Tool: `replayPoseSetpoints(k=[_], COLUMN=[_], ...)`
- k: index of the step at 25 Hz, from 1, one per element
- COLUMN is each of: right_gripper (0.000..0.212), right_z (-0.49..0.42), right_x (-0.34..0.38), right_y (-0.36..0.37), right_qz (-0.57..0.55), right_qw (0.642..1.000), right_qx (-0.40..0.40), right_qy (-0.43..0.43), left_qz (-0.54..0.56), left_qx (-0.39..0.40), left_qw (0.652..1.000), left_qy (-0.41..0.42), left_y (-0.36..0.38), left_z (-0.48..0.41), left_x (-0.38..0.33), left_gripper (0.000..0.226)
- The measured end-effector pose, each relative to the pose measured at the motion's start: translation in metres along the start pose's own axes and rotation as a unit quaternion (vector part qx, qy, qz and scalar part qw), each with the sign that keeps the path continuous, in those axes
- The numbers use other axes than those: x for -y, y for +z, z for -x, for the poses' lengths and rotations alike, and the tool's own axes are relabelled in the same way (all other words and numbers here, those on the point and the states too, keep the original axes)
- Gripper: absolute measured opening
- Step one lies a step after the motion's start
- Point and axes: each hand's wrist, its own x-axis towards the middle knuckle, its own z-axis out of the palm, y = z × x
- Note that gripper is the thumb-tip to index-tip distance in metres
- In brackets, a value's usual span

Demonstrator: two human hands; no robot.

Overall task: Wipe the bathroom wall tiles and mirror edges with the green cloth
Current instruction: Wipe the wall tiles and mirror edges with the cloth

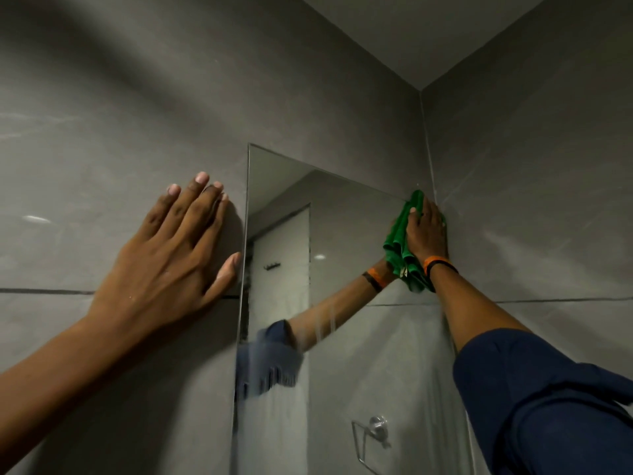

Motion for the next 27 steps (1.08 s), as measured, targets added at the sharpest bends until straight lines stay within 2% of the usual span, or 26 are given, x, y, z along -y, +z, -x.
replayPoseSetpoints(k=[4,16,27], right_gripper=[0.059,0.057,0.056], right_z=[0.025,0.198,0.383], right_x=[-0.013,-0.086,-0.165], right_y=[-0.001,0.005,0.016], right_qz=[-0.017,-0.013,-0.015], right_qw=[0.999,0.994,0.969], right_qx=[0.005,0.015,0.013], right_qy=[0.034,0.109,0.246], left_qz=[0.018,0.076,0.087], left_qx=[0.011,0.06,0.097], left_qw=[1.0,0.995,0.991], left_qy=[-0.007,0.03,0.033], left_y=[-0.007,-0.018,-0.026], left_z=[0.006,0.077,0.108], left_x=[-0.005,-0.036,-0.056], left_gripper=[0.08,0.078,0.079])
